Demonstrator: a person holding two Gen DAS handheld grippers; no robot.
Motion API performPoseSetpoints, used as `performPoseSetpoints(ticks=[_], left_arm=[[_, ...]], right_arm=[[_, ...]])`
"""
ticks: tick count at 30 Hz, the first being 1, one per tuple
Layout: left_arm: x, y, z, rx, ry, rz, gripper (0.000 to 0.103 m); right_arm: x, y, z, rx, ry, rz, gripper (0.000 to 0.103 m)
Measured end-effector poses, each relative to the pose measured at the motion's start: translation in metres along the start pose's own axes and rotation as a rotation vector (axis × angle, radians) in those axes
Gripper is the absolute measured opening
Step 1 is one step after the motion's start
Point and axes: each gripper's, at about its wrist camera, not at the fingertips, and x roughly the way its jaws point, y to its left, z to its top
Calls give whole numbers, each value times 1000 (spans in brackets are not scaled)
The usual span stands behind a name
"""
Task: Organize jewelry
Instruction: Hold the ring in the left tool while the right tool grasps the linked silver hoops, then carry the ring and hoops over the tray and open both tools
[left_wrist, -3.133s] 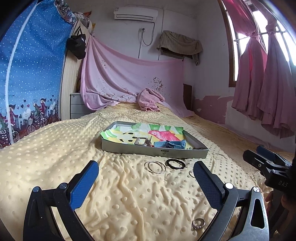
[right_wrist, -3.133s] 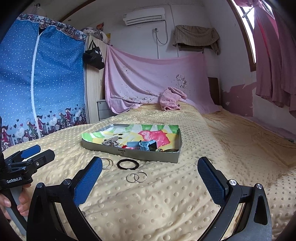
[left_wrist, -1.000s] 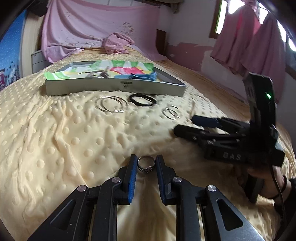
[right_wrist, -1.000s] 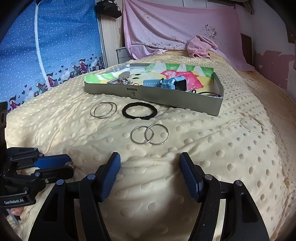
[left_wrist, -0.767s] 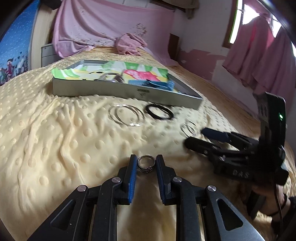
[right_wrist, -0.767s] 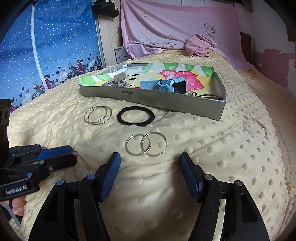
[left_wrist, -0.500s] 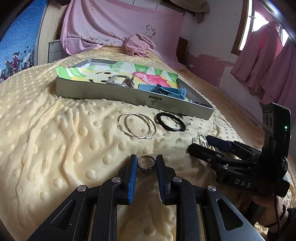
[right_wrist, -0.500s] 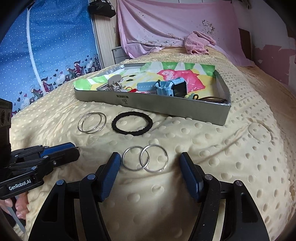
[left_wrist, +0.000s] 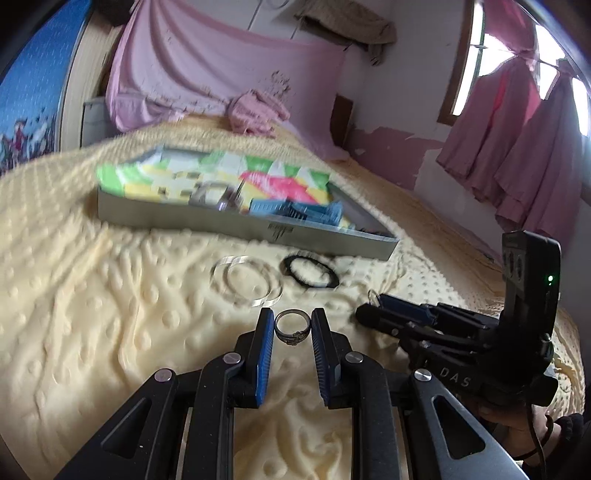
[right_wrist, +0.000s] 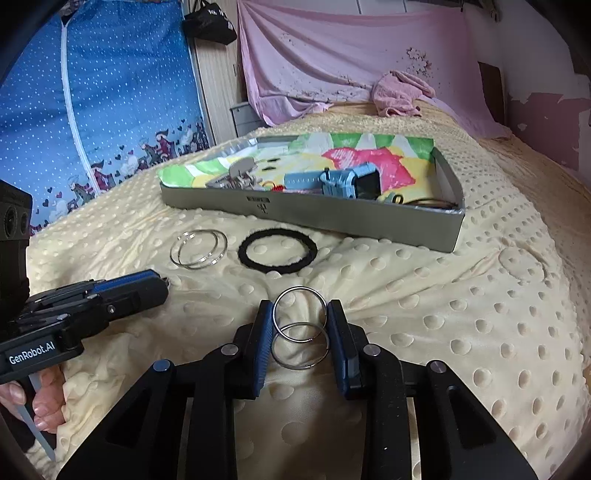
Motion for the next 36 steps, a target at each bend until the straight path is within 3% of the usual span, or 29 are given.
performPoseSetpoints(ticks=[11,21,28,36], left_arm=[[14,-4,43,7,-46,-43,20],[77,6,104,-4,-86,10,20],[129,11,111,0,46,51,20],[143,4,105,37,113,89,20]], right_arm=[[-16,-17,25,45,-85,3,26],[11,-55,101,73,-188,-83,26],[56,-77,108,126,-91,-129,26],[73,-83,96,162,-31,-120,27]])
